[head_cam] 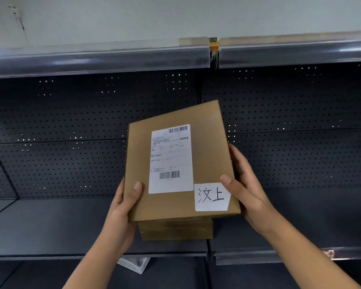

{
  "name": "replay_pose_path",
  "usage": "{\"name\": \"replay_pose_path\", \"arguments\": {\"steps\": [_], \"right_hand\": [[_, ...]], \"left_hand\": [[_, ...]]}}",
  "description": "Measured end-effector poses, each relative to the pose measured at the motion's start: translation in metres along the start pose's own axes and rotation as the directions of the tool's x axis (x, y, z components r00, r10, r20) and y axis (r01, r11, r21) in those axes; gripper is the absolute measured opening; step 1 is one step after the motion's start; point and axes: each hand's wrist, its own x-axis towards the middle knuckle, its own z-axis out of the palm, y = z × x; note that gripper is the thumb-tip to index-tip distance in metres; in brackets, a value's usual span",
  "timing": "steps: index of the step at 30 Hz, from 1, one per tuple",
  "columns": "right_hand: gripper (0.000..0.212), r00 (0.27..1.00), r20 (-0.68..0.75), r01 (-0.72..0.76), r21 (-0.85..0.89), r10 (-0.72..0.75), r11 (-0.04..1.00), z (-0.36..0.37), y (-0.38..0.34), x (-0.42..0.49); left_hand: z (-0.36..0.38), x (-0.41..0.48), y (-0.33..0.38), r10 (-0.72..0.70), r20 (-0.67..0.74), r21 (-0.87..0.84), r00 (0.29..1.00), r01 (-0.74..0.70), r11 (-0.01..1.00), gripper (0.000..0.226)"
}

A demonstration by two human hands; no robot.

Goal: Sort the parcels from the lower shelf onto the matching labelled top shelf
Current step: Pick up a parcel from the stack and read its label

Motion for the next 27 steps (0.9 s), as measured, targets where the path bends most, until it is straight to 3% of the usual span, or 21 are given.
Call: {"name": "replay_pose_path", "arguments": {"steps": [4, 15, 27], "right_hand": [[0.085, 0.998, 0.041, 0.043, 0.018, -0.044, 0.999, -0.004, -0.004, 0.0], [0.079, 0.992, -0.022, 0.122, 0.025, -0.121, 0.992, -0.003, 0.014, -0.003], [0.085, 0.993, -0.055, 0.111, 0.1, -0.106, 0.989, -0.004, 0.013, -0.009]], "left_hand": [[-0.002, -0.006, 0.015, 0.06, -0.002, 0.029, 0.998, -0.06, 0.998, 0.052], [0.002, -0.02, 0.038, 0.194, -0.008, 0.186, 0.981, -0.189, 0.964, 0.063], [0.007, -0.028, 0.043, 0.181, 0.003, 0.224, 0.983, -0.177, 0.958, 0.067]]}}
